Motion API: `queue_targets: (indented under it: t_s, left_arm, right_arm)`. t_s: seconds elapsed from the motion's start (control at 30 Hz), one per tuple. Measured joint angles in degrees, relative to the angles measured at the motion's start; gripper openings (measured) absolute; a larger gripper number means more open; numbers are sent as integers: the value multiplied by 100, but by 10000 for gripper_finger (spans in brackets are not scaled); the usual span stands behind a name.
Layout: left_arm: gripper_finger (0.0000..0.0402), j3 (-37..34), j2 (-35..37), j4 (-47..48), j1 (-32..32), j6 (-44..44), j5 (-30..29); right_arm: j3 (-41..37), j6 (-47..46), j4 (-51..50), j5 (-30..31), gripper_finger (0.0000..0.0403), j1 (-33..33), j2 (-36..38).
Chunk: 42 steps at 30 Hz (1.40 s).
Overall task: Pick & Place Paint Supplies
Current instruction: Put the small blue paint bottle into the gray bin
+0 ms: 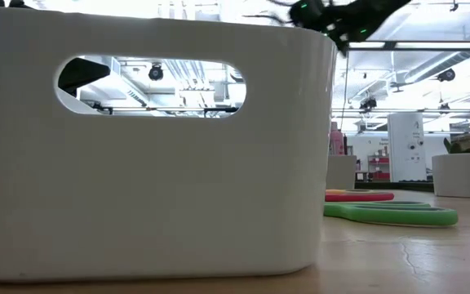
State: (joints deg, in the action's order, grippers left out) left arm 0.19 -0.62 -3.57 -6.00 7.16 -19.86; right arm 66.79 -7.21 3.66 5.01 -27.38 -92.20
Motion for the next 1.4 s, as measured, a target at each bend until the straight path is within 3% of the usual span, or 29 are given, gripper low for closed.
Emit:
queue_targets:
  t_s: [0.3, 0.77, 1.0, 1.4]
  left_arm:
    - [47, 0, 0, 2, 0, 0, -2]
    - [47, 0, 2, 0, 0, 0, -2]
    - [47, 0, 2, 2, 0, 0, 0]
    - [47, 0, 2, 0, 0, -1, -1]
  right_arm:
    - [1445, 533, -45, -379, 244, 289, -1441]
    - [2986, 717, -22, -1142, 244, 363, -2936]
    - [3387, 937, 8, -1152, 244, 364, -3181]
    - [3336, 1040, -34, -1112, 245, 361, -3172]
